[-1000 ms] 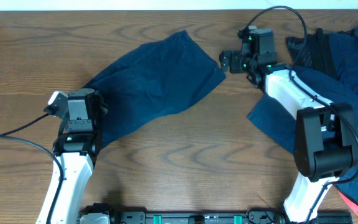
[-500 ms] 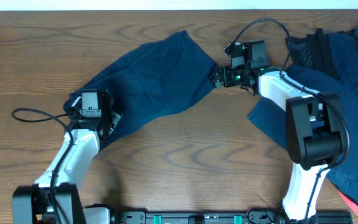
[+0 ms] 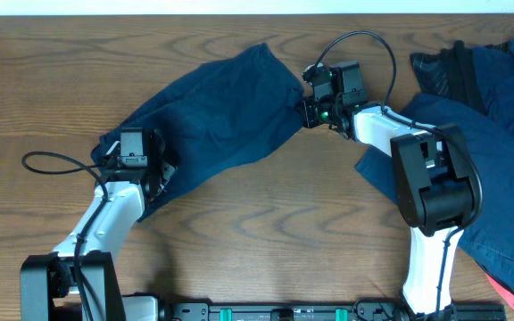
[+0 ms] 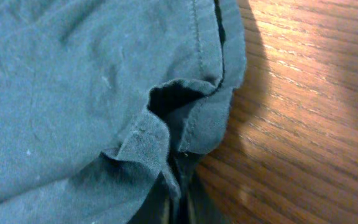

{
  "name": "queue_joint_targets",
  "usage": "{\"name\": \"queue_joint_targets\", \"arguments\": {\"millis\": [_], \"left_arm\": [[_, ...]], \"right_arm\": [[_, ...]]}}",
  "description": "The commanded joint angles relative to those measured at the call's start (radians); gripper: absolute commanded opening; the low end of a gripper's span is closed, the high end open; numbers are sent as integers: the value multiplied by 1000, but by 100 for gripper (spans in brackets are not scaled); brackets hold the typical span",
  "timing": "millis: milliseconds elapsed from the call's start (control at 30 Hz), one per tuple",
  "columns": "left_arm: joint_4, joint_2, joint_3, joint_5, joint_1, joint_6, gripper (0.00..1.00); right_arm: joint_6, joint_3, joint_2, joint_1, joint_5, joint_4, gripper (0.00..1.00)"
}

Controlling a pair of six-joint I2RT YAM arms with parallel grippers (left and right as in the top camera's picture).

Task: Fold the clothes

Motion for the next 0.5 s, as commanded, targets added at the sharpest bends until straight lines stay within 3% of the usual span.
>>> {"name": "queue_joint_targets", "arguments": {"millis": [0, 100, 267, 467], "left_arm": [[-8, 10, -2, -5, 3, 55, 67], [-14, 10, -2, -5, 3, 98, 67], [-35, 5, -2, -3, 3, 111, 67], [-62, -64, -2, 137, 4, 153, 60]], "right_arm": [[48, -2, 13, -11, 66, -25, 1], [96, -2, -35, -42, 137, -114, 1], [139, -2, -172, -93, 239, -424, 1], [138, -2, -288, -112, 374, -745, 1]]}}
